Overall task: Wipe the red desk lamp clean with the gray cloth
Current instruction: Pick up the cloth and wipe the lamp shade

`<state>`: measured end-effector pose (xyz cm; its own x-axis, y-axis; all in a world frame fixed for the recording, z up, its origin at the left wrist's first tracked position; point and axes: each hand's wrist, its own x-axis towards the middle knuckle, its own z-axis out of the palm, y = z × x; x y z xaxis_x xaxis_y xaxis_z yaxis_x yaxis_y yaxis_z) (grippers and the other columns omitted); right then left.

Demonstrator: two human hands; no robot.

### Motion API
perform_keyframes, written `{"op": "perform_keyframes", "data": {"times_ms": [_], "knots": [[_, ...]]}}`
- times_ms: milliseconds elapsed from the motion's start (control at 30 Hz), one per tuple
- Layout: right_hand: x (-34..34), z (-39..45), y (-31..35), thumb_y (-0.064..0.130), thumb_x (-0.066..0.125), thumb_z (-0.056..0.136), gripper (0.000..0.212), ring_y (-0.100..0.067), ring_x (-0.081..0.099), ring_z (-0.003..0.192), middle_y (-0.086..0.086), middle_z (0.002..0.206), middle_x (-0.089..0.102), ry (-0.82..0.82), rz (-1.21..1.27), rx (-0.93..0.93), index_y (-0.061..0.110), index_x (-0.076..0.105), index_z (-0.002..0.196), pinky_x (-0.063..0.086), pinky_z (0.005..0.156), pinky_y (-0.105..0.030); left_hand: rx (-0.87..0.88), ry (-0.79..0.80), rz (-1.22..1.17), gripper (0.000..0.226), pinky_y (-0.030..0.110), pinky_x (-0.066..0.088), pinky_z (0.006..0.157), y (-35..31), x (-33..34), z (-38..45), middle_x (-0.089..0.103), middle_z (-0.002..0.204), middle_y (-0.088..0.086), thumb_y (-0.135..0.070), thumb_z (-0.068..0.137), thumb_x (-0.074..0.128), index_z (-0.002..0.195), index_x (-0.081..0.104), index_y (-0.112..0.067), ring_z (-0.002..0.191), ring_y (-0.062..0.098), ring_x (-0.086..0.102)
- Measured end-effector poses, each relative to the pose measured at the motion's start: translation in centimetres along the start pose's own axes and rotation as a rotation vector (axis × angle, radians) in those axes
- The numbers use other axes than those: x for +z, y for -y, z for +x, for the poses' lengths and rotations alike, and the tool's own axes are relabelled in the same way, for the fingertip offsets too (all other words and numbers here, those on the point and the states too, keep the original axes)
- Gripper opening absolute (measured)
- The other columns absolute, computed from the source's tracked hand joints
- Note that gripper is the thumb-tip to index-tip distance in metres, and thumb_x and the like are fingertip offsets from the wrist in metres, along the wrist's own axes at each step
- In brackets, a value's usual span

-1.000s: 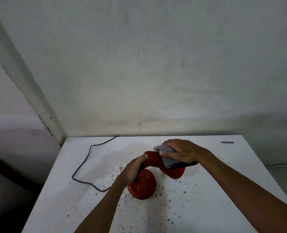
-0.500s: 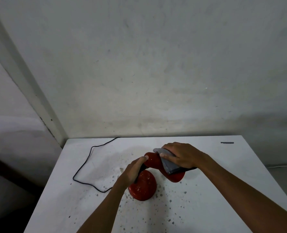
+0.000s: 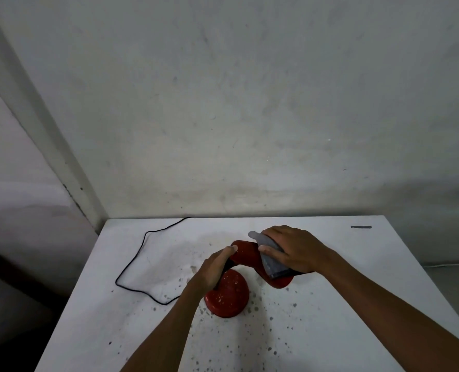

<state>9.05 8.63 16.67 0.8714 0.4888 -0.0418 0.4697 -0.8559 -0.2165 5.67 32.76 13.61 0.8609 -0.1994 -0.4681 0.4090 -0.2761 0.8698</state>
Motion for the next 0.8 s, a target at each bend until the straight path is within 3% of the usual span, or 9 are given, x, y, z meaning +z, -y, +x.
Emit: {"op": "perform_keyframes", "data": {"times_ms": [133,233,300,433,600,700,800], "knots": [[0.8,1.2,2.1,0.077,0.014,0.096,0.075,-0.019,0.065,0.102,0.003,0.118,0.071,-0.024,-0.046,-0.041,0.025,0.059,0.127,0.051,0.089,-0.038,0.03,0.006,0.035,0.049,0.033,0.038,0.097,0.5,0.1,0.5,0.066,0.126,-0.002,-0.057,0.099,0.036,0.126,0.061,-0.025,0.107,0.007,0.061],[1.0,2.0,3.3,0.07,0.021,0.1,0.066,-0.021,0.067,0.097,0.0,0.114,0.072,-0.056,-0.03,-0.057,0.023,0.059,0.126,0.052,0.085,-0.038,0.04,0.005,0.046,0.051,0.026,0.041,0.091,0.4,0.0,0.6,0.065,0.129,0.0,-0.053,0.102,0.032,0.131,0.058,-0.021,0.105,0.003,0.061],[0.9,1.9,3.5,0.071,0.021,0.1,0.066,-0.02,0.067,0.096,0.0,0.115,0.072,-0.046,-0.036,-0.084,0.023,0.057,0.128,0.052,0.086,-0.038,0.032,0.009,0.033,0.044,0.024,0.042,0.087,0.5,-0.1,0.7,0.064,0.119,-0.005,-0.048,0.104,0.031,0.126,0.058,-0.02,0.099,0.0,0.059],[0.4,0.5,1.5,0.069,0.03,0.101,0.062,-0.016,0.063,0.109,0.004,0.128,0.068,0.016,-0.027,-0.14,0.024,0.053,0.136,0.047,0.099,-0.033,-0.001,-0.016,0.041,0.028,0.037,0.041,0.1,0.8,-0.1,0.9,0.064,0.11,-0.007,-0.05,0.102,0.037,0.1,0.06,-0.034,0.098,0.007,0.059],[0.4,-0.4,-0.5,0.076,0.027,0.097,0.067,-0.013,0.06,0.116,0.007,0.133,0.062,0.042,0.015,-0.017,0.027,0.049,0.138,0.051,0.095,-0.03,0.015,-0.015,0.01,0.03,0.017,0.042,0.075,0.2,0.1,0.4,0.068,0.096,-0.017,-0.048,0.102,0.039,0.095,0.063,-0.033,0.09,-0.002,0.061],[1.2,-0.1,0.7,0.077,0.017,0.097,0.071,-0.015,0.06,0.113,0.007,0.128,0.064,-0.024,-0.079,-0.01,0.027,0.052,0.133,0.049,0.097,-0.035,0.029,-0.016,0.047,0.033,0.023,0.046,0.084,0.7,0.1,0.7,0.07,0.105,-0.009,-0.054,0.1,0.04,0.099,0.065,-0.033,0.097,0.004,0.063],[2.4,0.0,3.0,0.072,0.014,0.102,0.07,-0.017,0.061,0.115,0.006,0.128,0.067,-0.149,-0.187,-0.042,0.026,0.051,0.139,0.044,0.103,-0.041,0.032,-0.016,0.078,0.053,0.04,0.049,0.098,0.8,0.2,0.8,0.07,0.116,0.01,-0.064,0.094,0.038,0.115,0.066,-0.024,0.1,0.021,0.066]]}}
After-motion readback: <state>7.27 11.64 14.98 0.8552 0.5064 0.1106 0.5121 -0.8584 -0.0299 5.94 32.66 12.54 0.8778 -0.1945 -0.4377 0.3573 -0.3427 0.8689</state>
